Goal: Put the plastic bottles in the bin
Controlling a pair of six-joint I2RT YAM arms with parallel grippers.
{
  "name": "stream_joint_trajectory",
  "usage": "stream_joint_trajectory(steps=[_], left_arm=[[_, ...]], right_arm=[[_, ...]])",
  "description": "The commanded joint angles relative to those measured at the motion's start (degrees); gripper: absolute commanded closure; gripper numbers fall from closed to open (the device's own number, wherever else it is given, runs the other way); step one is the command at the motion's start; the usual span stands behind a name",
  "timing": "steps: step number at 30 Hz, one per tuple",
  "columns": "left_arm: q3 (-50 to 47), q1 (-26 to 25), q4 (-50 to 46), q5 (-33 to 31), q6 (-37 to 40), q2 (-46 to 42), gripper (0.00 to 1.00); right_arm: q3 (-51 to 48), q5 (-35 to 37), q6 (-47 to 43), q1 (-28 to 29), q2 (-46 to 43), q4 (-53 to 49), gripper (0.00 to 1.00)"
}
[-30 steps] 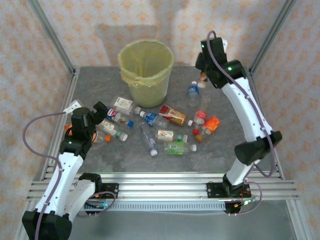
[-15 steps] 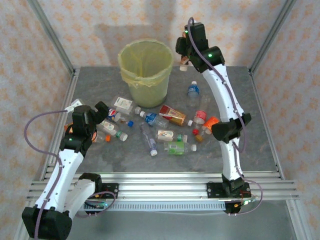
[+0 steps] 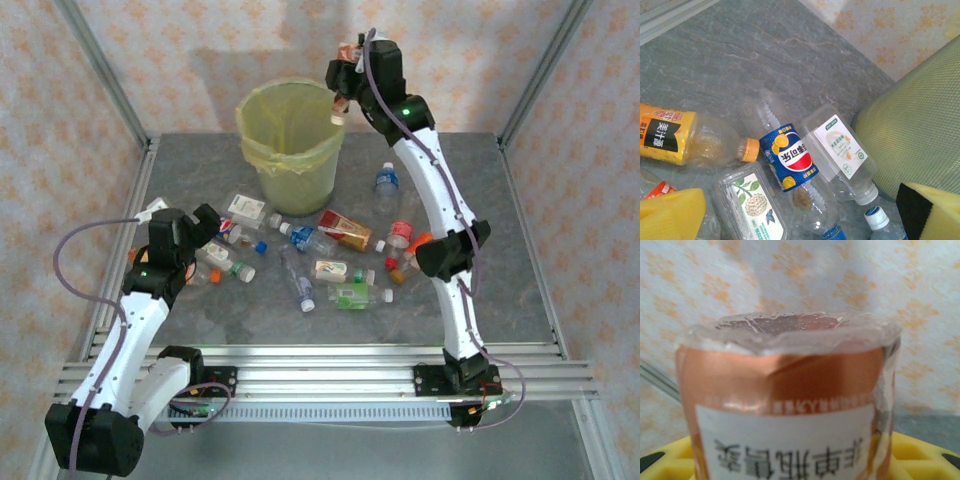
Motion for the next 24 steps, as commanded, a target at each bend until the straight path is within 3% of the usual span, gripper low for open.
stream_joint_trajectory(steps=[1,12,24], left_arm=[[2.0,0.3,-0.6,0.5,0.5,0.3,0.00],[2.7,0.3,-2.0,0.2,1.0,0.0,0.00],[2.4,0.3,-2.0,0.6,-0.1,-1.3,0.00]], right_arm=[[2.0,-3.2,0.5,1.2,0.4,7.8,0.64],[2.1,-6.6,-1.1,2.7,5.5,21.3,0.64],[2.1,-5.4,-5.6,2.9,11.2,22.0,0.64]])
